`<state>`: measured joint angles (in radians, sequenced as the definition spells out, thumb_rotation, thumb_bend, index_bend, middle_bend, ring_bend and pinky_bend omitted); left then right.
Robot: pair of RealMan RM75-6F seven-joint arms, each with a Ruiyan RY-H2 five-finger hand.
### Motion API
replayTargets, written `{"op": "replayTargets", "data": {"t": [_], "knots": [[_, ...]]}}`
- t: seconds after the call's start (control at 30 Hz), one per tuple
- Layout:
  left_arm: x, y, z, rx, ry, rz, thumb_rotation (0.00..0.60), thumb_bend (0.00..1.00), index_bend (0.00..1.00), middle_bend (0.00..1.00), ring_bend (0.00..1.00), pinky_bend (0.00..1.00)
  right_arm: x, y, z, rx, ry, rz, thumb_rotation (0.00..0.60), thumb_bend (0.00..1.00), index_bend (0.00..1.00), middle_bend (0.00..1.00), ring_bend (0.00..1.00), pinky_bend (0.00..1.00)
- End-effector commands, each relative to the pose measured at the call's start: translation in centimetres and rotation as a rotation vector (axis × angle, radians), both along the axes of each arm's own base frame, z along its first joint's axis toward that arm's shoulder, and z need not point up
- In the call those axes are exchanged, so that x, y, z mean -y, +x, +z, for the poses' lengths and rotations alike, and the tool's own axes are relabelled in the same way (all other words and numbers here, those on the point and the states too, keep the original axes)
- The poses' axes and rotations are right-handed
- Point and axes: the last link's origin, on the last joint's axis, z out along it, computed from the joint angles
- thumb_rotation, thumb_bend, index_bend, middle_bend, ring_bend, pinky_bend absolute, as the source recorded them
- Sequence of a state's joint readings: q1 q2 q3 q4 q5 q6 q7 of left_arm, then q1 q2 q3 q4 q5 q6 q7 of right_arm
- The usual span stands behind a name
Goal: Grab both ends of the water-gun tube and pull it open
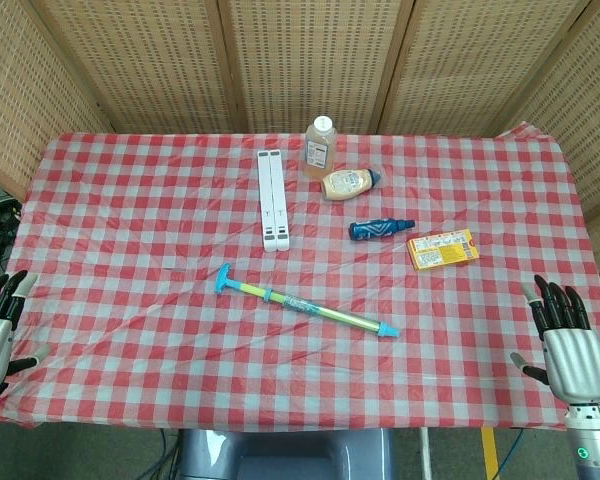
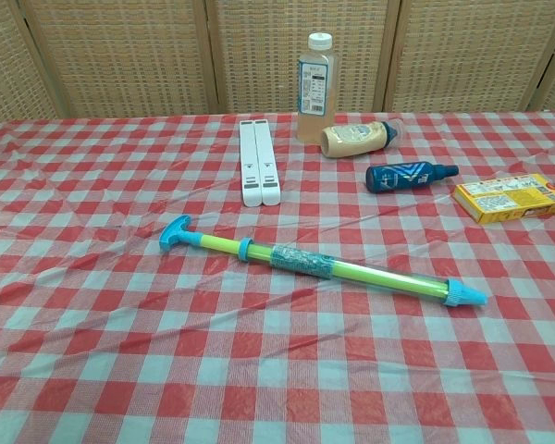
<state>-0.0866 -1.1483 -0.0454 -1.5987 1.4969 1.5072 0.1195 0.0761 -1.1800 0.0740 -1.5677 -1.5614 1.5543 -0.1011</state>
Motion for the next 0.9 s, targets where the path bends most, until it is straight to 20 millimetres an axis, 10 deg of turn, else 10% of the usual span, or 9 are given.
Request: {"op": "replayTargets", "data": {"t": [0.03,0.9], "knots": [[-0.03,0.02,-0.02,0.000,-0.001,0.000,0.600,0.10,0.00,0.00,0.00,0.00,-0.02,-0.03,0.07,0.002,-0.001,-0.001,0.600,0.09,0.00,0.00,0.00,0.00],[-0.24,0.16,-0.23,-0.002,-0.022,0.007,0.600,0.10,0.00,0.00,0.00,0.00,0.25,-0.36,0.38,0.020,-0.014,-0.003,0.600,0.09,0.00,0.00,0.00,0.00]]}}
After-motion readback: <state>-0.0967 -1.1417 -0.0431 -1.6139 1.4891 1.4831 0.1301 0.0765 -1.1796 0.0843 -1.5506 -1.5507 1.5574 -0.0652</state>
